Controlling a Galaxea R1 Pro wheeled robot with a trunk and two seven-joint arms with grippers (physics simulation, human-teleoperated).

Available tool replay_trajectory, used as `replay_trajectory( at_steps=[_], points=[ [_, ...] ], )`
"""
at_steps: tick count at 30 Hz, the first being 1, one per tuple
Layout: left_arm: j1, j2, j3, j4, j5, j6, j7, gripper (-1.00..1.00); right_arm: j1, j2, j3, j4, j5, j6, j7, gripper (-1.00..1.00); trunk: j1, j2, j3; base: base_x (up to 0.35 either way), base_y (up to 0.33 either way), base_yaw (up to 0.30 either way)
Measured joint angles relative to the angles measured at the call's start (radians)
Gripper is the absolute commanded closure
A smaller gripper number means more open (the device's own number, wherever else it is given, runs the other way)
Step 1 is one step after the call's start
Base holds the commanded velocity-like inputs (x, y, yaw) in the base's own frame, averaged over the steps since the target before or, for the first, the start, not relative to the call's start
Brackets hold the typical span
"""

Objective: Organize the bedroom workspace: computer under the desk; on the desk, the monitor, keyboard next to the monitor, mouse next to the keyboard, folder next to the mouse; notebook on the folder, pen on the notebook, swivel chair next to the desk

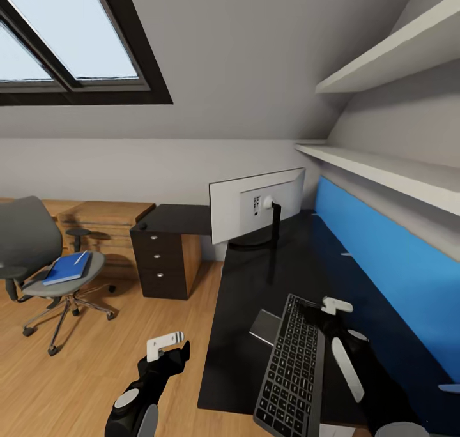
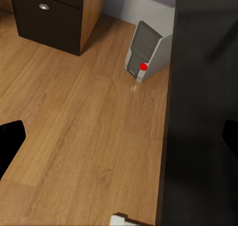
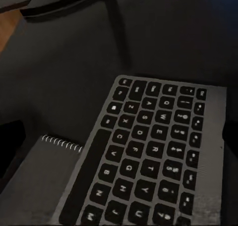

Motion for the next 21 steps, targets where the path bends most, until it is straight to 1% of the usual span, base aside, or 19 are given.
replay_trajectory(
  at_steps=[1,2,6,7,8,13,14,16,17,18,21],
  points=[
    [0.0,0.0,0.0,0.0,-0.001,-0.001,0.0,-1.0,0.019,0.002,0.0,-0.038,-0.02,0.024,0.0,-1.0,-0.004,0.007,0.003,0.0,0.0,0.0],
    [0.0,-0.001,-0.001,0.0,-0.001,-0.003,0.0,-1.0,0.049,0.004,0.0,-0.098,-0.059,0.066,-0.001,-1.0,-0.008,0.014,0.006,0.0,0.0,0.0],
    [0.0,-0.001,-0.001,-0.001,-0.002,-0.005,0.001,-1.0,0.082,0.007,0.0,-0.173,-0.126,0.142,-0.001,-1.0,-0.023,0.042,0.019,0.0,0.0,0.0],
    [0.0,-0.001,-0.001,-0.001,-0.002,-0.005,0.0,-1.0,0.09,0.008,-0.001,-0.192,-0.151,0.168,-0.001,-1.0,-0.027,0.049,0.022,-0.14,0.007,0.0],
    [0.0,-0.001,-0.001,-0.003,-0.001,-0.006,0.0,-1.0,0.101,0.007,-0.003,-0.22,-0.192,0.206,-0.001,-1.0,-0.03,0.056,0.025,-0.179,0.021,0.0],
    [0.0,0.0,0.001,-0.003,-0.001,-0.006,0.0,-1.0,0.104,0.007,-0.007,-0.232,-0.226,0.218,-0.001,-1.0,-0.049,0.091,0.041,-0.264,0.098,0.0],
    [0.0,0.0,0.005,-0.006,0.0,-0.005,0.0,-1.0,0.105,0.005,-0.011,-0.233,-0.256,0.218,0.0,-1.0,-0.053,0.098,0.044,-0.302,0.194,-0.027],
    [0.0,0.0,0.006,-0.006,0.0,-0.005,0.0,-1.0,0.105,0.005,-0.012,-0.231,-0.261,0.215,0.0,-1.0,-0.061,0.112,0.05,-0.299,0.206,-0.185],
    [0.0,0.0,0.006,-0.008,0.0,-0.004,0.0,-1.0,0.105,0.006,-0.035,-0.226,-0.262,0.212,0.001,-1.0,-0.065,0.119,0.053,-0.296,0.212,-0.275],
    [0.0,0.0,0.006,-0.008,0.0,-0.004,0.0,-1.0,0.105,0.007,-0.046,-0.225,-0.263,0.211,0.001,-1.0,-0.068,0.126,0.057,-0.295,0.213,-0.28],
    [0.0,0.0,0.006,-0.009,0.0,-0.005,0.0,-1.0,0.105,0.008,-0.057,-0.22,-0.264,0.211,0.001,-1.0,-0.08,0.147,0.066,-0.295,0.213,-0.287]
  ],
)
